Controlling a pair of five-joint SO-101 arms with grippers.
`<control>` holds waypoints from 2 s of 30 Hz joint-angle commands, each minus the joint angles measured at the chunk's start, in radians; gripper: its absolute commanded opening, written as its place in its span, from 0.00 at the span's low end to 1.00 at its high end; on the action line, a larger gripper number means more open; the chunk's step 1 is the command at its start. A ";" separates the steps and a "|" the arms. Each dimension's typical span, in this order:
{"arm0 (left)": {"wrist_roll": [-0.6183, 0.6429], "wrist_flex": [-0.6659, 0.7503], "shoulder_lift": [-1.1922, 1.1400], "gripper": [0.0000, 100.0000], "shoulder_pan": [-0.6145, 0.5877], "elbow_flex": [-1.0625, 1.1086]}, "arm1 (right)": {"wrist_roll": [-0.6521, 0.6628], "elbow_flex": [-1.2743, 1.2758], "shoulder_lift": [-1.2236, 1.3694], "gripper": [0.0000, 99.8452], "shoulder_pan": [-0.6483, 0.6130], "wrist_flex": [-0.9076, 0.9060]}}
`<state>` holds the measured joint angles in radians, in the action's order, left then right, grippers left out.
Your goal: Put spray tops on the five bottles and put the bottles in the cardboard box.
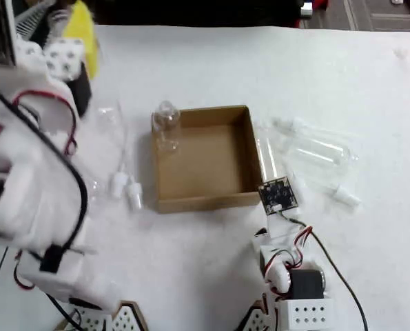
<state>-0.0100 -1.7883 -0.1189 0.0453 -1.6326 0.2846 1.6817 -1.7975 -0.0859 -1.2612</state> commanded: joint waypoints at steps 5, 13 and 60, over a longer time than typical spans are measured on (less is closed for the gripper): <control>-0.071 -0.003 0.269 0.02 0.194 0.443 | 0.005 0.009 -0.002 0.02 0.008 -0.007; -0.069 0.255 0.615 0.02 0.255 1.097 | 0.005 0.009 -0.002 0.02 0.008 -0.007; -0.163 2.898 -0.094 0.02 0.337 2.501 | 0.005 0.009 -0.002 0.02 0.002 -0.007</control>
<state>-0.1680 1.0058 -0.1711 0.4227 0.9329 0.2846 1.6817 -1.7975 -0.0859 -1.2612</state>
